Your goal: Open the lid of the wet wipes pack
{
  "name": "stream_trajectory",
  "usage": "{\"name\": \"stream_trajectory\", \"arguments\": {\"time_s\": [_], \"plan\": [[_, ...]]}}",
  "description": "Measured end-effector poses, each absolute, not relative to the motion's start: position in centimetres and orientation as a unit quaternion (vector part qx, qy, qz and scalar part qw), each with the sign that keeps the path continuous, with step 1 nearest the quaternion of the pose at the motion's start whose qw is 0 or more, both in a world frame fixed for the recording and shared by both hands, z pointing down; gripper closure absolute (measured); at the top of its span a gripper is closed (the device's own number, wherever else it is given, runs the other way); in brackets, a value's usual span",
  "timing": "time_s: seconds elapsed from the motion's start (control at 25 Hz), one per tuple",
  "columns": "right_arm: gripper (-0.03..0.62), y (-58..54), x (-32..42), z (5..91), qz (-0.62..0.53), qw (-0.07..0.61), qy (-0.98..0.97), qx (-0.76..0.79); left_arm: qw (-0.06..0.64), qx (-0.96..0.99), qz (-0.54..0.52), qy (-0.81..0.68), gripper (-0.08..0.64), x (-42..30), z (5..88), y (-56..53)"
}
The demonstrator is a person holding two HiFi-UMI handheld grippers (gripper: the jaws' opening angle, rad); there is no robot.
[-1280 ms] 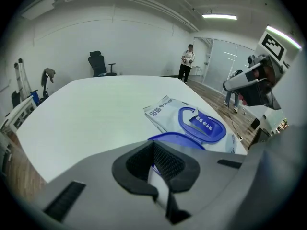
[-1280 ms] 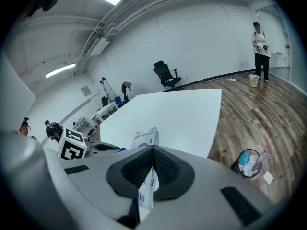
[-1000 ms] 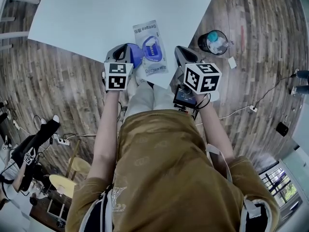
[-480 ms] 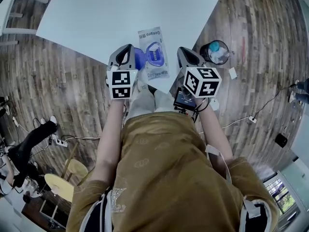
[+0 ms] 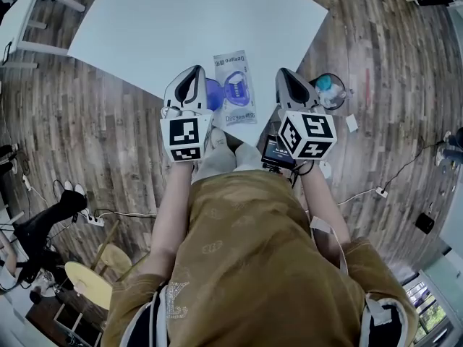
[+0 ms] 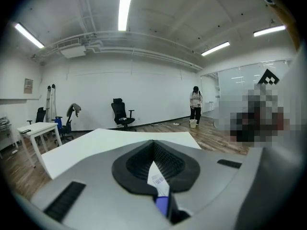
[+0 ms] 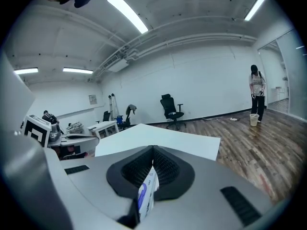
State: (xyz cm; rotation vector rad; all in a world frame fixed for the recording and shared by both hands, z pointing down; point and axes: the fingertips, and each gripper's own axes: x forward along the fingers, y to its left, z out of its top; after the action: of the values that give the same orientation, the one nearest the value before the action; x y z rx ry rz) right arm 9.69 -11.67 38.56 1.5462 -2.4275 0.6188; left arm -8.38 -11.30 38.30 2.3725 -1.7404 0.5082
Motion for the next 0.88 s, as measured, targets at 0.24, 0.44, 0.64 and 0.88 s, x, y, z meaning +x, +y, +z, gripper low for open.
{"name": "stream_trajectory", "arguments": {"time_s": [0.24, 0.44, 0.64, 0.88], "plan": [[0.584, -12.0, 10.3, 34.7, 0.158, 0.07, -0.821, 0.544, 0.032, 0.796, 0.138, -0.589, 0.558, -7.8, 33.7, -11.6], [0.584, -11.8, 10.2, 31.7, 0.108, 0.058, -0.826, 0.55, 0.013, 0.803, 0.125, -0.583, 0.558, -7.2, 31.4, -11.4], [0.584, -11.8, 9.6, 29.9, 0.061, 0.054, -0.834, 0.546, -0.01, 0.798, 0.119, -0.59, 0.558, -7.2, 29.8, -11.6], [0.584, -12.0, 9.3, 28.9, 0.052, 0.048, -0.838, 0.541, -0.013, 0.798, 0.107, -0.593, 0.558, -7.2, 29.0, -11.8]]}}
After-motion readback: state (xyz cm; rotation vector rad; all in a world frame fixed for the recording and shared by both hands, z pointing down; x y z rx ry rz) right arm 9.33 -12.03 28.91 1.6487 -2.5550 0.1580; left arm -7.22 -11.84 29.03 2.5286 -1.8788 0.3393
